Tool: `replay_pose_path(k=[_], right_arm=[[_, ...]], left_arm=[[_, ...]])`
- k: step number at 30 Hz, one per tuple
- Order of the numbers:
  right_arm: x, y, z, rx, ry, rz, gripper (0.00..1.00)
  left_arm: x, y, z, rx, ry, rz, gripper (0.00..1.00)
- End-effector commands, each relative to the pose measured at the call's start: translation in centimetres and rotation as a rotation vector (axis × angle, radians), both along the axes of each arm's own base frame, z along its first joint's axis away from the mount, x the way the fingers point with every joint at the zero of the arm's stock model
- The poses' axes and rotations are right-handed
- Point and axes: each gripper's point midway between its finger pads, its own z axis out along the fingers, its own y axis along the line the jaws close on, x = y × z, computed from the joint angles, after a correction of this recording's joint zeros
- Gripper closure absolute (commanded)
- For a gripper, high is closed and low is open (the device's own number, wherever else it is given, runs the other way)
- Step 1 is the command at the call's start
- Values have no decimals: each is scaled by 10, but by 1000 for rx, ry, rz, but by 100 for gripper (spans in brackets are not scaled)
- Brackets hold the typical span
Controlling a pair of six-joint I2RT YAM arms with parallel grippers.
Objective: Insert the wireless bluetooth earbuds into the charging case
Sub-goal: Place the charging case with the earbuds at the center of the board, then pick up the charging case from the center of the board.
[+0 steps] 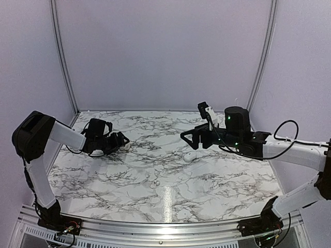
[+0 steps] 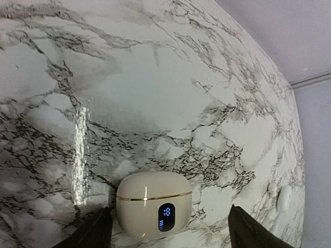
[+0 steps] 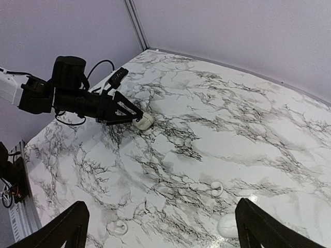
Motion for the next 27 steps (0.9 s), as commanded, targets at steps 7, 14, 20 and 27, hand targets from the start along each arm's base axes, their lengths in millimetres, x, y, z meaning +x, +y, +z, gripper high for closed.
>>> replay_pose_path(k=[7, 14, 20, 27], right_arm=[[31, -32, -50, -128, 138, -140, 3], [39, -42, -104, -298, 218, -174, 4], [48, -43, -145, -440, 274, -163, 7], [58, -45, -174, -517, 286, -173, 8]], left_arm=[[-19, 28, 31, 159, -39, 3, 1], [-38, 44, 95, 203, -265, 30, 1], [-53, 43, 141, 144, -396, 10, 1], [-69, 39, 156, 110, -466, -48, 1]])
